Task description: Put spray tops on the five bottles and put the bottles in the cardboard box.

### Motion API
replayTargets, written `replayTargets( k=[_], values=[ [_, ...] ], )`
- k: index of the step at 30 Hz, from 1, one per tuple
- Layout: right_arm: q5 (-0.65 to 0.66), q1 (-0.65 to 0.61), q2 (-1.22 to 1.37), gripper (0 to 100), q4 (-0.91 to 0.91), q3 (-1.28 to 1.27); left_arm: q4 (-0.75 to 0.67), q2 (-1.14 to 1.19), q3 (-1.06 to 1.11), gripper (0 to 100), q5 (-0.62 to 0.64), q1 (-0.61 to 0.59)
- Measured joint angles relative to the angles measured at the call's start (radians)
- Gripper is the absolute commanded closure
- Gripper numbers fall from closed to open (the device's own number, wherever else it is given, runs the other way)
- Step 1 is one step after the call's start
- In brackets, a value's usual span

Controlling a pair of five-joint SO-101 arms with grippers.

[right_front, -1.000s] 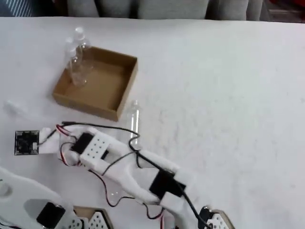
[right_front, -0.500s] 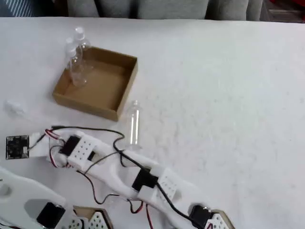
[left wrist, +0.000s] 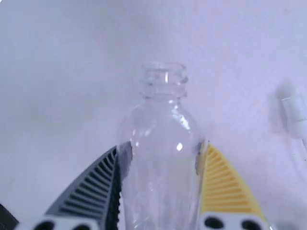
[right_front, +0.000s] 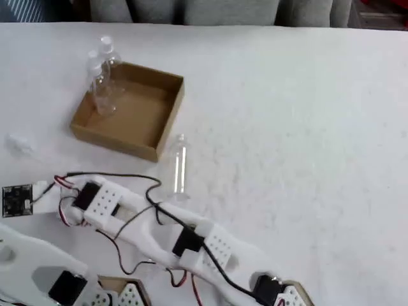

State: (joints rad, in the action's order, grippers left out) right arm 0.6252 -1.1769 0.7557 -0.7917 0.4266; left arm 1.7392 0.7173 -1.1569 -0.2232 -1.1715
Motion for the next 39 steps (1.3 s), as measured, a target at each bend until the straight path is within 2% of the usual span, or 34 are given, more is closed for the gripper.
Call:
replayTargets(
  k=[7, 14, 16, 21, 26, 29, 33, 39],
  values=[
    [-0.060, -0.038, -0.009, 77.6, -0.005, 0.003, -0.003, 0.000, 0.000, 98, 0.000, 0.000],
    [-0.068, -0.040, 0.055, 77.7, 0.089, 0.005, -0.003, 0.000, 0.000, 98, 0.000, 0.000],
    [-0.069, -0.043, 0.069, 81.2, 0.107, 0.012, -0.003, 0.000, 0.000, 98, 0.000, 0.000],
    [-0.066, -0.043, 0.072, 98.4, 0.117, 0.014, -0.003, 0.000, 0.000, 98, 0.000, 0.000],
    [-0.064, -0.034, 0.077, 98.2, 0.115, 0.048, -0.003, 0.000, 0.000, 98, 0.000, 0.000],
    [-0.069, -0.006, 0.071, 98.1, 0.072, 0.051, -0.003, 0.000, 0.000, 98, 0.000, 0.000],
    [-0.066, 0.066, -0.018, 98.1, -0.091, 0.049, -0.003, 0.000, 0.000, 98, 0.000, 0.020],
    [-0.101, 0.152, -0.255, 98.1, -0.318, 0.049, 0.034, -0.011, 0.000, 98, 0.000, 0.130]
  ],
)
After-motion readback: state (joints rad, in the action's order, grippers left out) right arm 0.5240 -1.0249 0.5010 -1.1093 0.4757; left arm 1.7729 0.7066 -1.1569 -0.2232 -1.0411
